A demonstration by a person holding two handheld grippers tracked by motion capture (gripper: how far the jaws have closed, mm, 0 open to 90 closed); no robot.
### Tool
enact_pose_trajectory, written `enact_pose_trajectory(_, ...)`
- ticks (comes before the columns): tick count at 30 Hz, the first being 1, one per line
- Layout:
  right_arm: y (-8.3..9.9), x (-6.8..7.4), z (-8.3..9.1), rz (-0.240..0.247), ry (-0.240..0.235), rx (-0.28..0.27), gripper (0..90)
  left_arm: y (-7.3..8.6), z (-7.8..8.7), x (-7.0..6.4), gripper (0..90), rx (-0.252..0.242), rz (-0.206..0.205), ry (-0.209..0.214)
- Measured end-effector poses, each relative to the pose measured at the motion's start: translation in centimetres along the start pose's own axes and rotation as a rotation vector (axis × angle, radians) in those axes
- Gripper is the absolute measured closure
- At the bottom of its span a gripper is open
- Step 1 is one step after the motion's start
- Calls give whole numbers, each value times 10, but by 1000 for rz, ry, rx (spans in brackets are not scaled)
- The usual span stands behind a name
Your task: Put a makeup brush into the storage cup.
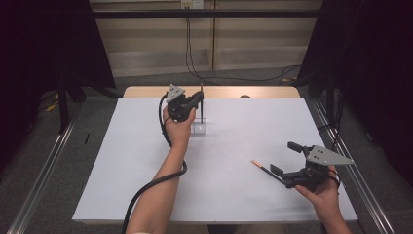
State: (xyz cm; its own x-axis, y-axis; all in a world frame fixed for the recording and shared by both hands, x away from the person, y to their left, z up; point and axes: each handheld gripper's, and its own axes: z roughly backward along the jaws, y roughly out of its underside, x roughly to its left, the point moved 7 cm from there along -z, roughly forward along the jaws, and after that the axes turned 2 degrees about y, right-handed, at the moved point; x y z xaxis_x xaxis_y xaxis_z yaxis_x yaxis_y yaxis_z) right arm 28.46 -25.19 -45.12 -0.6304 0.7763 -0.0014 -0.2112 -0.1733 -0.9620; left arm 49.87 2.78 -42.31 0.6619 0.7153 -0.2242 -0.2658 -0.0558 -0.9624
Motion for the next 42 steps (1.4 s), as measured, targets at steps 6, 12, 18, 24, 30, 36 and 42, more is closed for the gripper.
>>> enact_pose_trajectory(6, 0, 0, 0, 3, 2, -2, 0, 3, 2, 0, 841, 3, 6, 3)
enact_pose_trajectory(12, 0, 0, -1, 3, 0, -2, 0, 2, 3, -1, 692, -28, 6, 34)
enact_pose_trajectory(18, 0, 1, -1, 3, -2, 0, 0, -3, 5, -3, 514, -44, -14, 53)
enact_pose_trajectory(24, 0, 1, -1, 5, -2, 1, 0, -5, 7, -4, 397, -59, -13, 61)
enact_pose_trajectory(30, 0, 1, -1, 6, -1, 2, 0, -5, 9, -4, 313, -63, -25, 75)
enact_pose_trajectory(36, 0, 1, -1, 5, -3, 4, 0, -4, 14, -5, 247, -76, -32, 91)
enact_pose_trajectory(42, 0, 2, -2, 7, -2, 3, 0, -3, 23, -5, 210, -58, -44, 108)
